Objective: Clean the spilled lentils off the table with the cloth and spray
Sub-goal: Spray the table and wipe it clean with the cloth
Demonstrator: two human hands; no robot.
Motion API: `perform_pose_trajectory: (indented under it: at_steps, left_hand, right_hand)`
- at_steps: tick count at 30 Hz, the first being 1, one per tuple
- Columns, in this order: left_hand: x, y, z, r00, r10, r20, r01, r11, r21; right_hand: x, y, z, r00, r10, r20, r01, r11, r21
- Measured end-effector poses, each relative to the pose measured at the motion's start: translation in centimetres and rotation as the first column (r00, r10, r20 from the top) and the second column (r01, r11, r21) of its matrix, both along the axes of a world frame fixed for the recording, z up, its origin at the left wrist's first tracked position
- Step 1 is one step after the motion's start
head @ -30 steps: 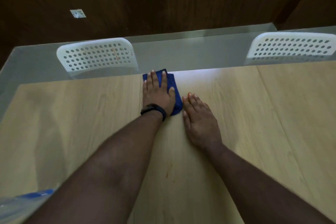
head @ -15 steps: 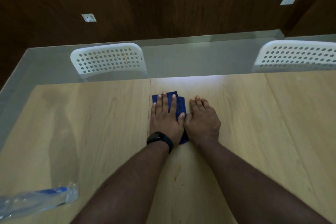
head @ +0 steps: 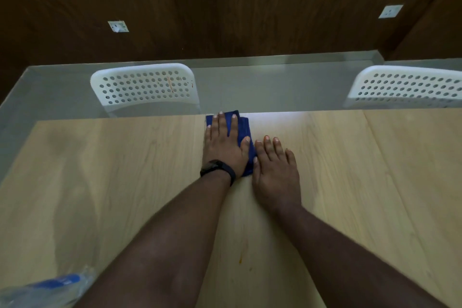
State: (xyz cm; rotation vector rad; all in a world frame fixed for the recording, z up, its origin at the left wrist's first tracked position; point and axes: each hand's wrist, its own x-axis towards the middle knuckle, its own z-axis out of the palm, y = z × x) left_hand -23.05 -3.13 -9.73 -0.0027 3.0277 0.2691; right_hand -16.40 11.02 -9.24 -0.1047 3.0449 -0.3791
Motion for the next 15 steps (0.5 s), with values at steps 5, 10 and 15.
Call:
perform_pose_trajectory:
  at_steps: [5,10,15]
  left_hand:
    - [6.6,-1.2,0.0,0.997,0.075,0.007,-0.074,0.997,-0.013]
    - [2.2,-2.0,-0.1,1.0,0.025,0.013,-0.025,0.999,-0.048]
    - [-4.0,-2.9,0.3,0.999,-0.038,0.026,0.04,0.996,-0.075]
  right_hand:
    - [-0.1,-0.1,0.0,1.0,0.005,0.015,-0.005,0.999,0.038]
    - [-0.2,-0.2,-0.2,1.0,0.004,0.006,-0.004,0.999,0.038]
    - [-0.3,-0.2,-0.4,1.0,-0.004,-0.012,0.005,0.999,0.036]
